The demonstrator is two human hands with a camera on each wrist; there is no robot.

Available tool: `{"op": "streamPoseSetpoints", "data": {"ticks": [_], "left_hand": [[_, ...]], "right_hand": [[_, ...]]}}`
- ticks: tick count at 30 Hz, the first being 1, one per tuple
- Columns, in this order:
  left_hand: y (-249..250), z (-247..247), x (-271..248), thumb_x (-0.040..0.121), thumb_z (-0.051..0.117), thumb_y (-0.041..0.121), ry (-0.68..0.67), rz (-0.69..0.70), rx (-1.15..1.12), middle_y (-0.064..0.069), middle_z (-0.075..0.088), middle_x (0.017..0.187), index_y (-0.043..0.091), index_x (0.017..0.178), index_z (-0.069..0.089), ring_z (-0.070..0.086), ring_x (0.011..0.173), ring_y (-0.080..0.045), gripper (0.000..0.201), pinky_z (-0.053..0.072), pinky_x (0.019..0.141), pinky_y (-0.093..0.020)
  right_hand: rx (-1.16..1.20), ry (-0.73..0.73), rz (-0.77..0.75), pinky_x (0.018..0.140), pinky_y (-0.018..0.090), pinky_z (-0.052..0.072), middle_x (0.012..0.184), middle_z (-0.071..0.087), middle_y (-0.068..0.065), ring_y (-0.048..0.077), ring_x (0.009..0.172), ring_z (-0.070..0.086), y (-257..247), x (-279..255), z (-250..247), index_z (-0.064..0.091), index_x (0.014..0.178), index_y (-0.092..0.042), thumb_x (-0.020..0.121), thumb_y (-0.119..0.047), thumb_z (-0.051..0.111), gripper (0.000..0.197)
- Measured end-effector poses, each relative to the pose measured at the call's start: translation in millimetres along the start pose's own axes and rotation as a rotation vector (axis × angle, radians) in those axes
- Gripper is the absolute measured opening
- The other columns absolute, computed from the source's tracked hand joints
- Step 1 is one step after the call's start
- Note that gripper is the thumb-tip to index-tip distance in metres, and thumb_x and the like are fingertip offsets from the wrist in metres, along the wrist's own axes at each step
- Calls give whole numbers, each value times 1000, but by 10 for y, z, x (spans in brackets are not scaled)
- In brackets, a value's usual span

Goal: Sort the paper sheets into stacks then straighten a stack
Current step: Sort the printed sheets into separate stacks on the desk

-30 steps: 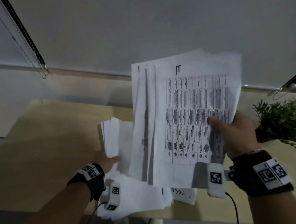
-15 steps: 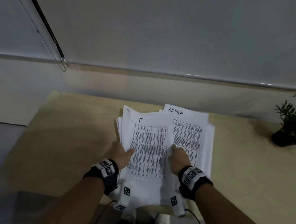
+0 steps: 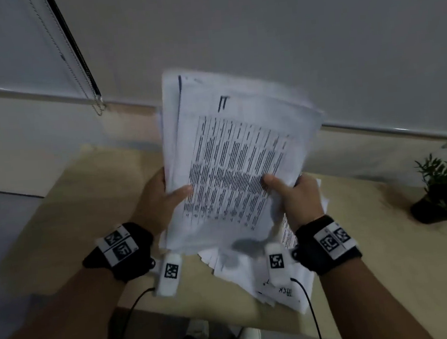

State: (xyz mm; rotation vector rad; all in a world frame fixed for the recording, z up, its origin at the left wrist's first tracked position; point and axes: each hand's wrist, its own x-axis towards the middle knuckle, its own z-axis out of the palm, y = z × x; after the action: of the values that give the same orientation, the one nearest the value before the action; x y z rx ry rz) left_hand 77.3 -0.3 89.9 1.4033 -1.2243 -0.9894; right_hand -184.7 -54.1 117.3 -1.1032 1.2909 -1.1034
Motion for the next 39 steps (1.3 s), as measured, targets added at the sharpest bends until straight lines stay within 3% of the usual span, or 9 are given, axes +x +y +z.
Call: {"op": "streamPoseSetpoints", "data": {"ticks": [8,12,15,19,23,28,32,37,39], "left_hand": [[-75,153,-13,83,75,3,117,134,0,8,63,128,6,139,47,59,118,4,63,46,92,-10],[-279,295,15,73,86,12,136,18,46,5,70,118,10,129,55,66,110,-1,64,51,86,-11],[-356,390,37,75,84,18,140,-114,57,21,75,85,24,100,70,69,85,10,30,50,71,-8],[-296,301,119,82,79,22,291,-175,59,11,69,78,16,87,70,65,72,0,12,48,57,-11],[-220,-38,193,85,75,22,341,-175,146,7,62,73,13,92,65,57,65,-4,15,43,63,-21],[-302,-386,181,87,73,21,280,-199,178,-4,69,97,16,104,67,63,87,-22,19,47,83,-31],[-378,-557,96,86,74,21,292,-234,165,9,67,88,20,97,66,62,81,-7,14,47,85,-35],[-449,-721,-9,86,75,22,320,-258,141,-10,68,97,7,108,68,63,88,-23,27,46,87,-35],[-476,-767,-28,86,75,21,319,-258,126,-11,68,98,4,109,68,63,89,-23,30,46,87,-34]], "right_hand": [[-28,55,-229,72,29,60,94,78,7,18,84,75,-82,-137,76,70,103,4,66,0,86,40],[-13,86,-223,73,27,60,100,75,11,18,88,75,29,-113,141,67,110,2,66,-5,88,50],[-33,81,-226,78,32,60,102,75,5,17,93,73,118,-93,163,65,113,-6,64,-13,90,55],[-317,159,73,101,37,47,137,53,3,19,123,53,675,-25,-40,43,139,-16,59,-41,90,96],[-921,373,678,108,55,31,151,28,18,39,137,27,1359,27,-259,21,150,-7,63,-70,72,119],[-1099,276,626,107,53,35,146,29,13,36,134,31,1577,32,-85,18,149,-11,65,-55,76,111],[-1061,163,615,107,48,39,149,29,14,36,136,36,1516,147,-179,15,151,-8,74,-41,79,106],[-886,174,593,86,42,55,125,59,22,38,107,63,1467,131,-161,42,127,-4,89,-18,63,45],[-862,203,639,79,40,53,123,60,24,39,105,63,1439,37,-189,42,127,-3,91,-20,59,43]]}}
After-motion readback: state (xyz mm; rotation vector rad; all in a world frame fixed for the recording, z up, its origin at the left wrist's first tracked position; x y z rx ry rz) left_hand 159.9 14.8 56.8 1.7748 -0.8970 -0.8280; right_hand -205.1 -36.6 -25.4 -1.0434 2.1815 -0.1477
